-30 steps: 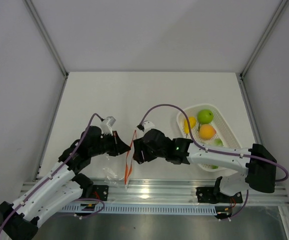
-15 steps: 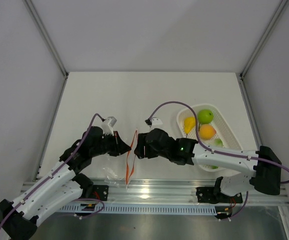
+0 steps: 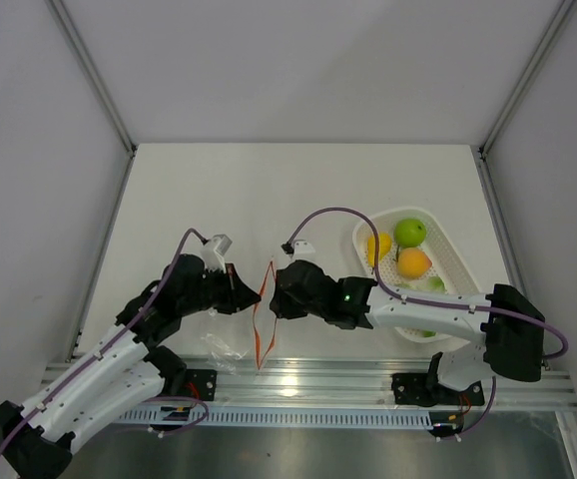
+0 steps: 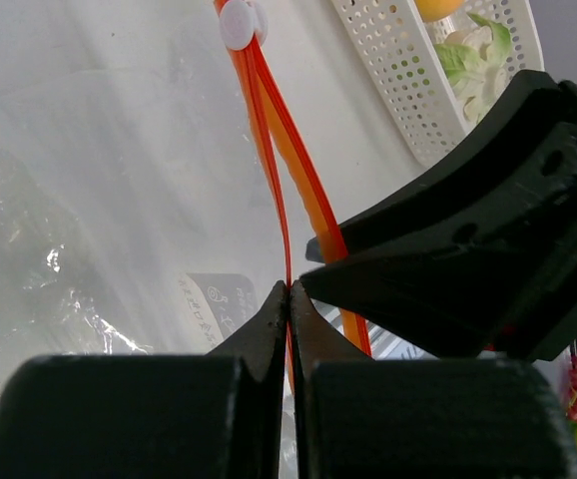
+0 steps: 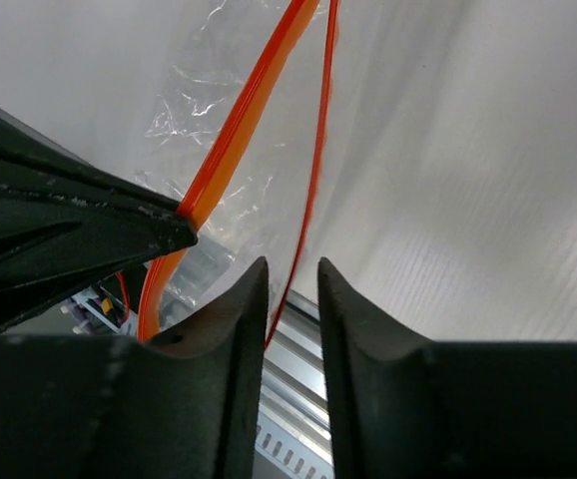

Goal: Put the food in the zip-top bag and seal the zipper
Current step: Open the zipper of the food storage bag at the center of the board.

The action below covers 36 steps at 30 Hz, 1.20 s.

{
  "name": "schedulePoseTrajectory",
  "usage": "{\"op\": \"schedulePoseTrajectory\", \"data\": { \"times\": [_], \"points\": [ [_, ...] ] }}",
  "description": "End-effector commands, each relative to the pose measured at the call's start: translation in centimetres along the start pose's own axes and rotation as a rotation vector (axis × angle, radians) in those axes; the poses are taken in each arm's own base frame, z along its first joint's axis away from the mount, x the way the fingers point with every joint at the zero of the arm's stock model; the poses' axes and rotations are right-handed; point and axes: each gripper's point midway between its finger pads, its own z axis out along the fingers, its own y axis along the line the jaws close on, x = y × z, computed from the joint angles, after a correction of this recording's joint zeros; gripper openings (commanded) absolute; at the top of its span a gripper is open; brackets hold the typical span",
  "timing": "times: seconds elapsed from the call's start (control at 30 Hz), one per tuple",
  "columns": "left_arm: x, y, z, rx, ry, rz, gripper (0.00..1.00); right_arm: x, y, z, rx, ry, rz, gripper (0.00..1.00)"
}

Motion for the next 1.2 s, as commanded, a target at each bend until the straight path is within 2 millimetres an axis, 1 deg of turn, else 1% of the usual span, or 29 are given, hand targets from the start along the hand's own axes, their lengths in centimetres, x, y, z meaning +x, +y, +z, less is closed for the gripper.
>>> {"op": "schedulePoseTrajectory", "data": {
  "times": [0.0, 0.07, 0.13, 0.17, 0.23, 0.27, 0.3, 0.37, 0.4, 0.43, 0.5, 0.53, 0.57, 0.6, 0.63, 0.7, 0.8, 0.83, 0.87, 0.9, 0.97, 1.0, 1.07, 1.1, 1.17],
  "points": [
    [-0.8, -0.9, -0.8, 0.003, -0.024, 0.004, 0.01, -1.2, 2.1, 0.4, -0.062, -0.046, -0.003, 0.27],
    [-0.7, -0.6, -0.9, -0.010, -0.027, -0.005, 0.01, -1.5, 2.8, 0.4, -0.084, -0.052, -0.011, 0.12],
    [-0.5, -0.4, -1.0, -0.015, -0.025, -0.010, 0.01, -1.7, 3.4, 0.2, -0.103, -0.062, -0.028, 0.01],
    [-0.6, -0.3, -1.1, -0.023, -0.030, -0.013, 0.01, -1.9, 3.7, 0.1, -0.102, -0.073, -0.030, 0.00],
    [-0.4, -0.1, -1.2, -0.037, -0.020, -0.021, 0.01, -2.1, 4.8, -0.5, -0.120, -0.093, -0.057, 0.00],
    [-0.3, -0.1, -1.2, -0.037, -0.018, -0.024, 0.01, -2.5, 4.9, -0.6, -0.110, -0.116, -0.066, 0.00],
    [-0.2, 0.0, -1.2, -0.040, -0.014, -0.025, 0.01, -2.3, 5.8, -1.1, -0.120, -0.124, -0.083, 0.00],
    [0.1, 0.0, -1.2, -0.044, -0.003, -0.026, 0.01, -2.4, 6.0, -1.3, -0.097, -0.149, -0.095, 0.00],
    [0.1, 0.1, -1.2, -0.047, -0.003, -0.024, 0.04, -2.3, 6.3, -1.3, -0.095, -0.152, -0.099, 0.00],
    [0.2, 0.0, -1.3, -0.048, 0.004, -0.023, 0.07, -2.0, 7.0, -1.6, -0.103, -0.154, -0.106, 0.00],
    [0.5, 0.0, -1.2, -0.043, 0.017, -0.018, 0.14, -2.0, 7.4, -1.8, -0.089, -0.180, -0.113, 0.00],
    [0.6, -0.1, -1.3, -0.045, 0.023, -0.017, 0.17, -1.9, 8.0, -2.1, -0.092, -0.190, -0.120, 0.00],
    [0.8, -0.1, -1.3, -0.044, 0.031, -0.012, 0.20, -1.7, 7.9, -2.1, -0.079, -0.194, -0.129, 0.00],
    [0.8, -0.1, -1.4, -0.047, 0.034, -0.009, 0.21, -1.9, 8.0, -2.2, -0.065, -0.215, -0.130, 0.00],
    [0.9, -0.1, -1.4, -0.049, 0.037, -0.007, 0.22, -1.9, 8.3, -2.5, -0.066, -0.220, -0.131, 0.00],
    [1.1, 0.0, -1.5, -0.049, 0.047, 0.001, 0.27, -1.8, 8.2, -2.5, -0.051, -0.233, -0.128, 0.00],
    [1.3, -0.1, -1.7, -0.037, 0.052, 0.013, 0.28, -1.6, 7.8, -2.4, -0.033, -0.233, -0.113, 0.00],
    [1.4, -0.3, -1.8, -0.027, 0.059, 0.019, 0.30, -1.4, 7.3, -2.3, -0.013, -0.231, -0.119, 0.00],
    [1.4, -0.5, -2.0, -0.021, 0.059, 0.018, 0.36, -1.4, 7.1, -2.3, -0.003, -0.231, -0.108, 0.00],
    [1.1, -0.8, -2.3, -0.014, 0.051, 0.021, 0.39, -1.4, 7.0, -2.4, 0.003, -0.234, -0.103, 0.00],
    [1.4, -0.5, -2.5, -0.018, 0.046, 0.023, 0.46, -1.2, 6.4, -2.6, 0.023, -0.234, -0.106, 0.00],
    [1.3, -0.7, -3.0, -0.009, 0.032, 0.027, 0.53, -1.2, 6.2, -2.8, 0.024, -0.233, -0.101, 0.00],
    [1.2, -1.2, -3.4, 0.017, 0.016, 0.030, 0.60, -0.8, 5.9, -3.3, 0.030, -0.223, -0.100, 0.00],
    [1.1, -1.4, -3.6, 0.028, 0.007, 0.028, 0.61, -0.5, 5.4, -3.4, 0.037, -0.215, -0.093, 0.00],
    [0.9, -2.2, -4.2, 0.071, -0.013, 0.020, 0.62, -0.6, 5.1, -4.2, 0.026, -0.220, -0.069, 0.00]
  ]
}}
